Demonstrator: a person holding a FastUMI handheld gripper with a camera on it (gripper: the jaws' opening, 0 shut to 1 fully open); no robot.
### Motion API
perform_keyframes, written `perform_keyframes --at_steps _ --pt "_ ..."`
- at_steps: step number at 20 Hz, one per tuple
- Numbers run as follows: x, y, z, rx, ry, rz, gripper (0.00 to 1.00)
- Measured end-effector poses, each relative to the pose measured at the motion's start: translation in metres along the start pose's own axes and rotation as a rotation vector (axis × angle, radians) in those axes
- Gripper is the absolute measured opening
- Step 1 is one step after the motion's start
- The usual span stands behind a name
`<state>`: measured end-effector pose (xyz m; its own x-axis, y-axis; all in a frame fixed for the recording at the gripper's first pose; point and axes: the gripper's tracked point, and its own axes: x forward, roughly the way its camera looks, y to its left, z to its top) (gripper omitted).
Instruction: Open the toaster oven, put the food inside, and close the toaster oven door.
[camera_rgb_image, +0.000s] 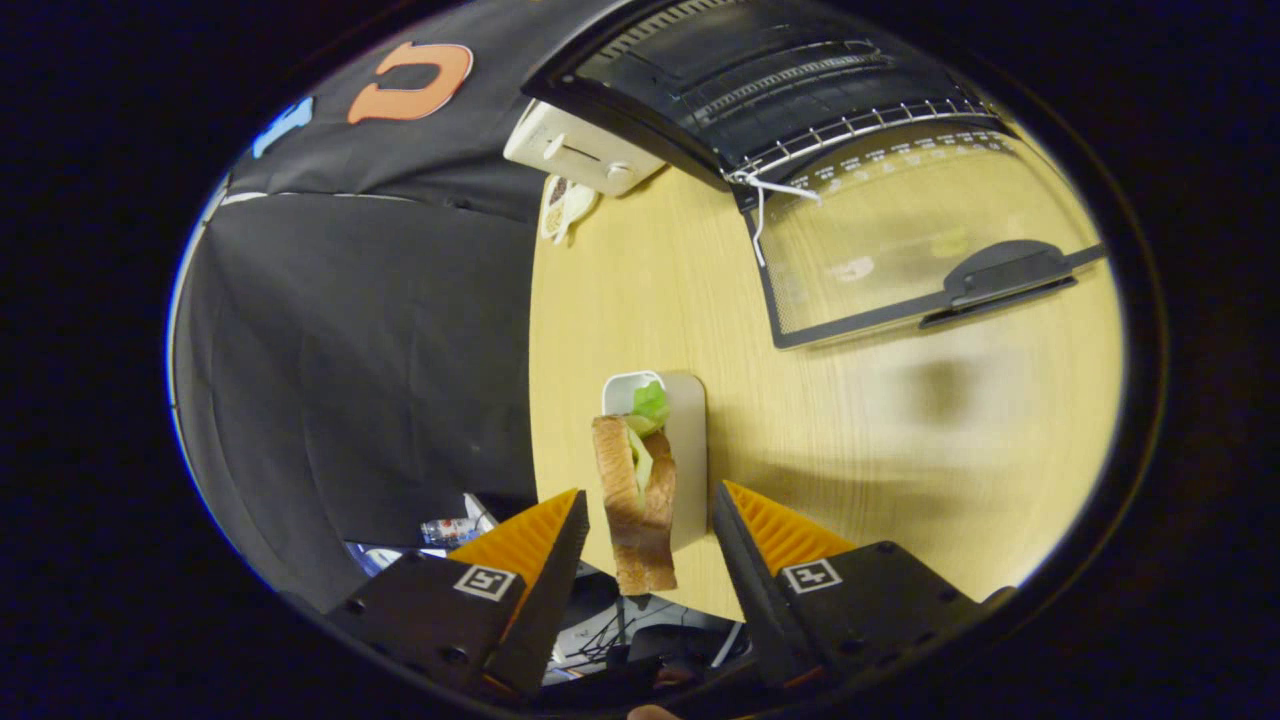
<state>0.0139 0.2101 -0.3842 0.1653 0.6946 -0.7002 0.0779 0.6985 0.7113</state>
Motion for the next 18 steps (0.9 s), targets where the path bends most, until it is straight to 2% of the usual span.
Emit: perform_keyframes --at_steps 1,3,4,5,6,8,13,16,18 --pt "0.002 0.0 -0.002 0.0 0.006 -0.001 0.77" --pt "0.004 0.003 -0.004 -0.001 0.014 0.011 0.57" --pt "0.004 0.004 -0.002 -0.003 0.017 0.008 0.41" --pt "0.004 0.005 -0.006 -0.012 0.02 0.008 0.4" --pt "-0.002 0.007 -0.006 -0.019 0.023 0.004 0.35" --pt "-0.015 0.021 -0.009 -0.033 0.012 0.037 0.31" --pt "-0.067 0.059 -0.011 -0.026 -0.06 0.162 0.3" --pt "-0.113 0.062 0.002 -0.003 -0.19 0.216 0.3" --pt "-0.145 0.047 0.018 0.019 -0.306 0.209 0.3"
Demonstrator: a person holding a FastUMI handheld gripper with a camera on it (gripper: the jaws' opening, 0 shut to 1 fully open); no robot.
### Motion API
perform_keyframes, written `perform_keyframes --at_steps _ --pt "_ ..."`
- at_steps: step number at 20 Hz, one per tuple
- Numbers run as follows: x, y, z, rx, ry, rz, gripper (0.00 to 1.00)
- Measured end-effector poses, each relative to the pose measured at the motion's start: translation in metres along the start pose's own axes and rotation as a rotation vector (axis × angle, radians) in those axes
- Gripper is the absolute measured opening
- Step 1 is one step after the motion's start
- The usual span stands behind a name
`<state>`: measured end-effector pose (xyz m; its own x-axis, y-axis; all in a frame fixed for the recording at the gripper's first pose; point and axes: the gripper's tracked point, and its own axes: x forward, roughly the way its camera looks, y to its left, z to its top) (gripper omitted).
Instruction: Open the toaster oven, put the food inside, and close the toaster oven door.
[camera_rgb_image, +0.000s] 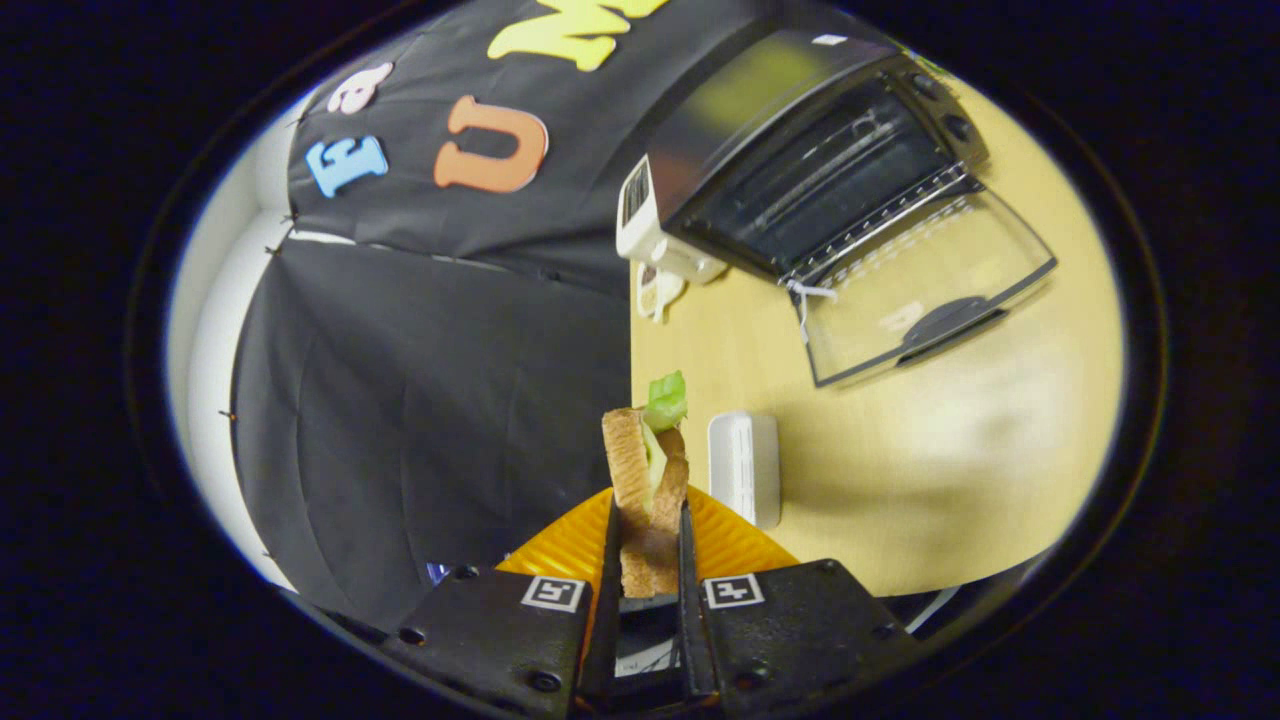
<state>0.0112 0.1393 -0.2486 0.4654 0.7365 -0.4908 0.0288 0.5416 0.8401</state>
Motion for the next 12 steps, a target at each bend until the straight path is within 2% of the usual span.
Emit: perform_keyframes --at_steps 3,7,10,12 --pt "-0.037 -0.029 0.041 0.064 -0.174 -0.053 0.3" --pt "-0.06 -0.072 0.08 0.191 -0.323 -0.091 0.3" --pt "-0.055 -0.104 0.102 0.213 -0.372 -0.139 0.3" --pt "-0.042 -0.119 0.116 0.232 -0.389 -0.14 0.3"
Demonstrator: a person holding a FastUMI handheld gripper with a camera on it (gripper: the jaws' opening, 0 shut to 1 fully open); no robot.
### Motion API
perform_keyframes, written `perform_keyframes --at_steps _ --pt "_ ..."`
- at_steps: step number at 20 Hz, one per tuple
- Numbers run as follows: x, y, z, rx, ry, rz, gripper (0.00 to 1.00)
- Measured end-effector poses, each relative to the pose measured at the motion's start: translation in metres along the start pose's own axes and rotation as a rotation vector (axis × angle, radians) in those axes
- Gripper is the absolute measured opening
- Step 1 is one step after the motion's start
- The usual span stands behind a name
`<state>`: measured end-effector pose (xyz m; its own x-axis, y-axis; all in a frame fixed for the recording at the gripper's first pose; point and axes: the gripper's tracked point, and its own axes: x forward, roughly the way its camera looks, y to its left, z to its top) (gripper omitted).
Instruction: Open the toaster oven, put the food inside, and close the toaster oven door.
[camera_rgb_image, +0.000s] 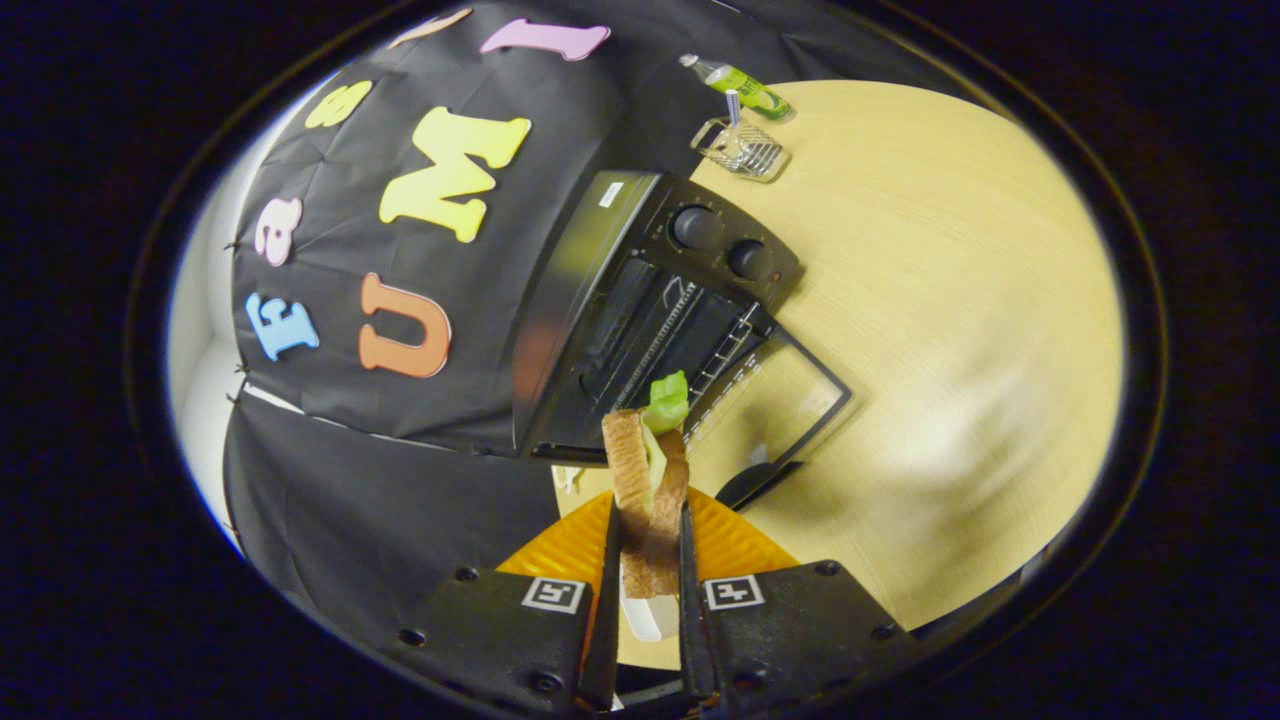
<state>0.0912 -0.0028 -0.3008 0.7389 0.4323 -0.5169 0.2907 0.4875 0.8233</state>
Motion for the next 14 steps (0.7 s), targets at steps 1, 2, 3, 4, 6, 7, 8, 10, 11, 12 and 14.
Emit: perform_keyframes --at_steps 1,2,3,4,6,7,8,10,11,12,14 --pt "0.009 0.0 0.007 0.024 -0.009 0.012 0.3" --pt "0.019 0.003 0.012 0.047 -0.023 0.037 0.3" --pt "0.029 0.005 0.016 0.065 -0.03 0.061 0.3" --pt "0.039 0.007 0.021 0.087 -0.036 0.078 0.3" --pt "0.058 0.011 0.032 0.143 -0.064 0.112 0.3" --pt "0.068 0.012 0.04 0.174 -0.083 0.137 0.3" --pt "0.077 0.015 0.049 0.211 -0.108 0.163 0.3" --pt "0.096 0.012 0.066 0.263 -0.167 0.194 0.3" --pt "0.104 0.01 0.074 0.284 -0.199 0.202 0.3" --pt "0.112 0.009 0.081 0.299 -0.227 0.216 0.3" --pt "0.128 0.012 0.093 0.332 -0.27 0.252 0.3"
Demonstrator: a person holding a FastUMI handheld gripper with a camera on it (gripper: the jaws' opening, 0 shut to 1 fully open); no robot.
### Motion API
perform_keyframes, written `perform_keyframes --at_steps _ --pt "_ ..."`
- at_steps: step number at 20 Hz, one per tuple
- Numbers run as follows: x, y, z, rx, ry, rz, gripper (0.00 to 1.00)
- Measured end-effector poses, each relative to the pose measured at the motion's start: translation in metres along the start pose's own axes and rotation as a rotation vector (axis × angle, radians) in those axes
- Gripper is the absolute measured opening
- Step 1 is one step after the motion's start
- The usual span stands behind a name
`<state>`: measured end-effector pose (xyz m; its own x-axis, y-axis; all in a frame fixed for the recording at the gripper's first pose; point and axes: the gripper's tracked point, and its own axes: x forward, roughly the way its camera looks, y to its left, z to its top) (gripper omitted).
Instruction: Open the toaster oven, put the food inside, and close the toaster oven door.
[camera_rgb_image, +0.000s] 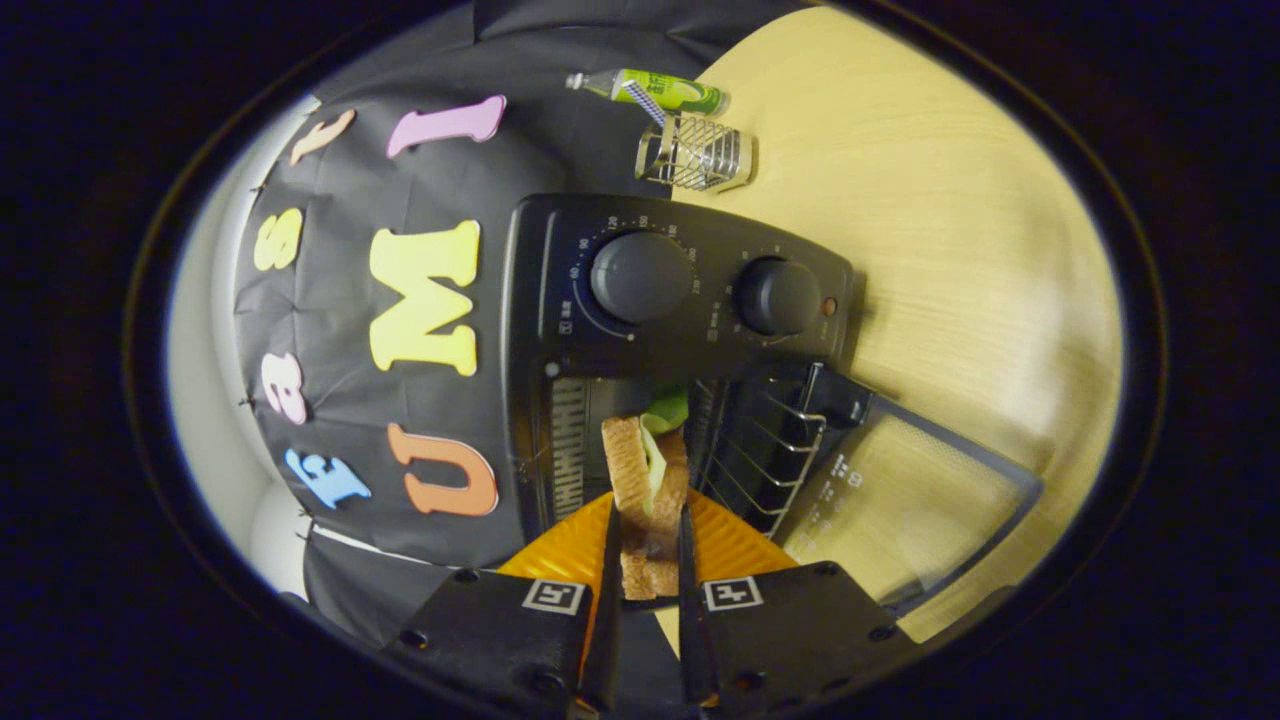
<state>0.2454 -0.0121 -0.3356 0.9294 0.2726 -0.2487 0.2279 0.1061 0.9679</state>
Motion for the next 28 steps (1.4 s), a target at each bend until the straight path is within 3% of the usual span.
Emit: perform_keyframes --at_steps 7,11,12,14,16,24,28 --pt "0.051 -0.002 -0.008 -0.015 -0.048 0.036 0.31" --pt "0.059 -0.004 -0.024 -0.062 -0.027 0.008 0.48" --pt "0.056 -0.006 -0.024 -0.078 -0.027 -0.01 0.57" --pt "0.059 -0.007 -0.027 -0.094 -0.021 -0.035 0.58" --pt "0.057 -0.009 -0.035 -0.121 0.025 -0.078 0.61" --pt "0.04 -0.022 -0.054 -0.466 0.162 -0.319 0.7" --pt "0.025 -0.027 -0.062 -0.655 0.21 -0.424 0.95"
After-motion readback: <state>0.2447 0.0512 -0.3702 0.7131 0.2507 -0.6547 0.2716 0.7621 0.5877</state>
